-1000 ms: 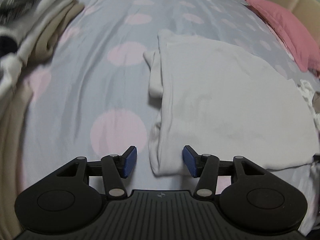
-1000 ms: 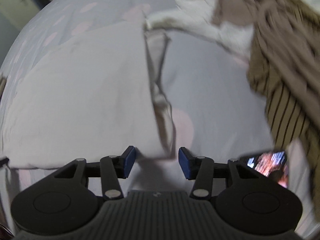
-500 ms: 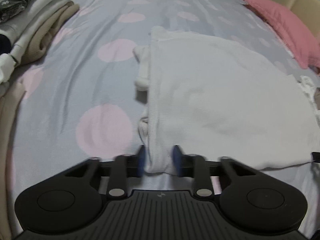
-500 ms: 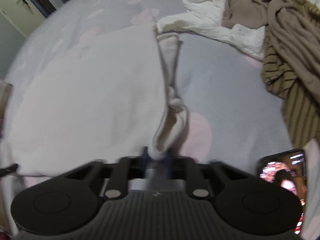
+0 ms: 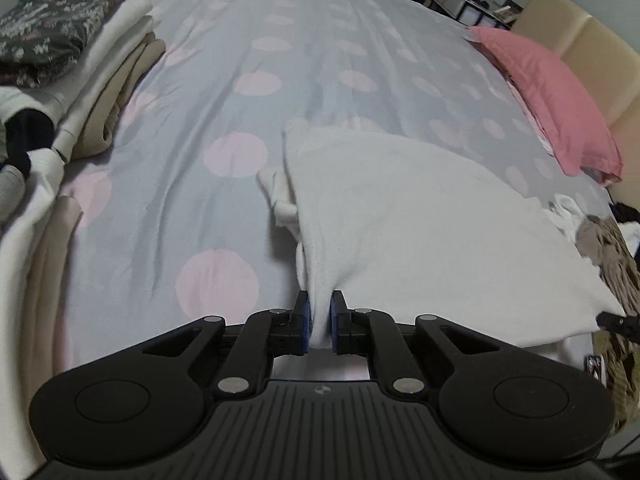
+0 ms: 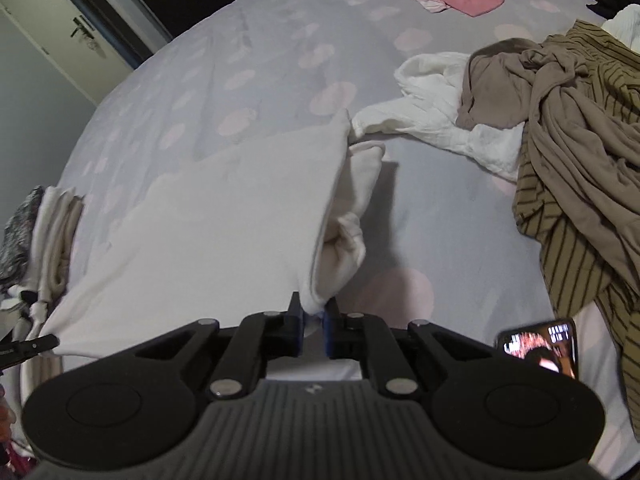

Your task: Fold clothes

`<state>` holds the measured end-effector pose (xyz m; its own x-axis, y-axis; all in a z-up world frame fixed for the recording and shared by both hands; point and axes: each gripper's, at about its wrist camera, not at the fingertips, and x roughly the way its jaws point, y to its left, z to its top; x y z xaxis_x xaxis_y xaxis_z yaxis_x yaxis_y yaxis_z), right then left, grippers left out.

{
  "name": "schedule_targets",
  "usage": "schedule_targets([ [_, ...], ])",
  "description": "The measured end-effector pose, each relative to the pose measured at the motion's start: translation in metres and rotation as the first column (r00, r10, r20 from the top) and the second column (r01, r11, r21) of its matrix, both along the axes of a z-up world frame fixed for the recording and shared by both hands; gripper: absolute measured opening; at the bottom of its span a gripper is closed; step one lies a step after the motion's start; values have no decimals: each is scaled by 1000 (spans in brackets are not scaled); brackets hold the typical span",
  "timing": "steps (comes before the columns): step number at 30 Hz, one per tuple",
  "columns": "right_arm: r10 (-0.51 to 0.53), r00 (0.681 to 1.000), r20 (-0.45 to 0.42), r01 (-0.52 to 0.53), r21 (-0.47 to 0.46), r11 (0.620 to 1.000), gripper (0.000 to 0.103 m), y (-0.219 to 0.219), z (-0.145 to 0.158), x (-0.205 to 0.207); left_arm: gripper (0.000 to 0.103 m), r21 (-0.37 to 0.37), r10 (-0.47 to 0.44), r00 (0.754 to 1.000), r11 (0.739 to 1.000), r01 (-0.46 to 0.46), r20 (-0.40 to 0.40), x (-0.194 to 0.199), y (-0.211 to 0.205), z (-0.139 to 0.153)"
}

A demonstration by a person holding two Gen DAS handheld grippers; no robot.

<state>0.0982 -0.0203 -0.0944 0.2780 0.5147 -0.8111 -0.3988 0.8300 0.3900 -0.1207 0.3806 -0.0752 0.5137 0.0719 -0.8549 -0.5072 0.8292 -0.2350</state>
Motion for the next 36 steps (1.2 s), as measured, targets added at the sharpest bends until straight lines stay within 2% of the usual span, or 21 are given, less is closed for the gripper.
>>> schedule_targets([
  [5, 79, 997, -23, -80, -22, 997, 10, -18, 9, -29, 7, -5, -44, 998, 999, 44, -36, -20, -9, 14],
  [8, 119, 992, -45, -122, -65, 990, 10, -23, 1, -46, 7, 7, -75, 994, 997, 76, -77, -35, -19, 12],
  [12, 152, 984, -95, -165, -148, 975, 10, -14, -28, -58, 7, -18, -89, 983, 996, 87, -162, -48, -26, -14],
  [17, 195, 973, -124, -222, -263, 939, 10, 3, -62, -70, 8, 24, -119, 957, 991, 130, -266, -40, -35, -47],
  [21, 264, 961, -88, -278, -352, 894, 11, 20, -76, -76, 10, 44, -131, 941, 987, 152, -311, -29, -38, -64],
  [23, 297, 952, -69, -300, -383, 874, 18, 25, -75, -80, 13, 42, -133, 934, 987, 155, -330, -29, -37, -69],
  [24, 319, 946, -50, -312, -400, 862, 26, 26, -73, -83, 18, 47, -132, 931, 986, 157, -339, -32, -37, -70],
  [25, 342, 939, -28, -322, -417, 850, 50, 28, -69, -87, 27, 57, -125, 929, 986, 154, -348, -34, -36, -68],
  [26, 365, 931, 4, -327, -432, 840, 62, 30, -66, -91, 32, 73, -111, 931, 987, 145, -348, -36, -35, -65],
  [27, 390, 920, 36, -334, -446, 830, 63, 31, -62, -95, 43, 90, -94, 935, 987, 132, -342, -38, -33, -60],
  [28, 416, 907, 62, -344, -460, 819, 63, 34, -59, -98, 48, 107, -77, 939, 987, 119, -336, -41, -32, -56],
  [30, 437, 895, 94, -347, -470, 812, 65, 37, -54, -101, 49, 121, -48, 955, 989, 87, -294, -44, -26, -46],
  [33, 405, 908, 108, -325, -429, 843, 65, 39, -46, -93, 50, 123, -8, 977, 992, 36, -215, -49, -17, -33],
  [36, 331, 934, 133, -268, -351, 897, 65, 36, -31, -74, 50, 107, 6, 987, 994, 12, -162, -46, -12, -29],
])
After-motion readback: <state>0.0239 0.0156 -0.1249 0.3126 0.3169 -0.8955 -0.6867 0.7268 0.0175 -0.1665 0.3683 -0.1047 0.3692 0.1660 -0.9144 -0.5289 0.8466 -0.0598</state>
